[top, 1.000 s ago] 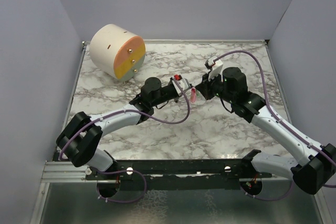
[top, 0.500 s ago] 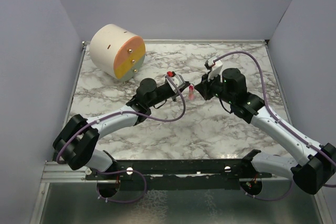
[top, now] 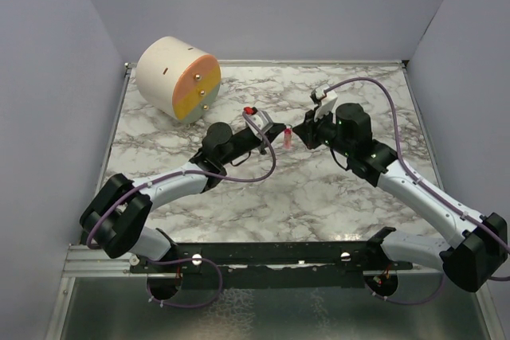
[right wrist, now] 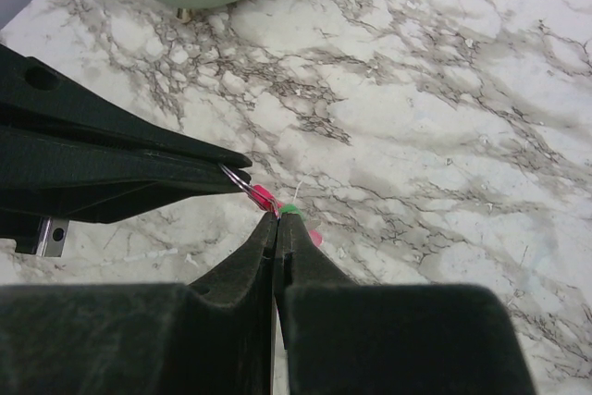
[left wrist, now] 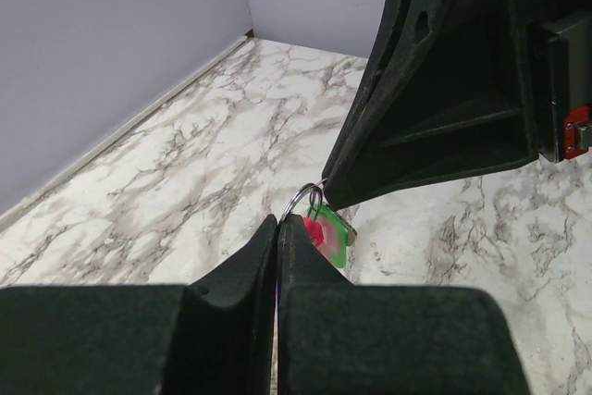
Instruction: Put the keys on the keyring
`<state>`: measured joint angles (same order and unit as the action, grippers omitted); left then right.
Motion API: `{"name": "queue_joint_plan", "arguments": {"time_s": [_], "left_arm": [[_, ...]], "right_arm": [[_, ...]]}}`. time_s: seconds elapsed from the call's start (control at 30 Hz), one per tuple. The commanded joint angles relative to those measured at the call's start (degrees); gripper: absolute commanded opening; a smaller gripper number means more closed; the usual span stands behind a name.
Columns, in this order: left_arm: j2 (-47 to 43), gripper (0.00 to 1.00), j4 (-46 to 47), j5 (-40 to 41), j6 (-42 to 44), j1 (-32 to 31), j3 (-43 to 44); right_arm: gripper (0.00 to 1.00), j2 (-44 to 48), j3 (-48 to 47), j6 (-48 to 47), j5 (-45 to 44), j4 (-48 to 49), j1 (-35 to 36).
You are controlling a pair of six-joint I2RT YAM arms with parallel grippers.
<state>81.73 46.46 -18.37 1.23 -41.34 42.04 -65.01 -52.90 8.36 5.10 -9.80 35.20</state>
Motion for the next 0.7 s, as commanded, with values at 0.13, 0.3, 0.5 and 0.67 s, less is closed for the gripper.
{"name": "queue_joint_plan", "arguments": {"time_s": [0.13, 0.3, 0.5, 0.67], "left_arm": [[-2.0, 0.07, 7.2, 5.4, -3.5, 0.4, -1.7], [-3.7, 0.55, 7.3, 14.6, -3.8, 1.1, -4.7], [-5.8, 0.58, 7.3, 15.0, -1.0, 1.6, -6.2], [-5.9, 0.58, 7.0, 6.3, 3.6, 1.6, -6.3]], "right_arm": [[0.01, -0.4, -0.4, 0.4, -1.5, -0.1, 0.2], [0.01, 0.8, -1.9, -0.6, -1.9, -2.7, 0.2], [0.01, 1.0, -3.0, -2.2, -1.7, -5.3, 0.2], [0.01, 0.5, -4.1, -3.7, -0.7, -7.5, 0.2]]}}
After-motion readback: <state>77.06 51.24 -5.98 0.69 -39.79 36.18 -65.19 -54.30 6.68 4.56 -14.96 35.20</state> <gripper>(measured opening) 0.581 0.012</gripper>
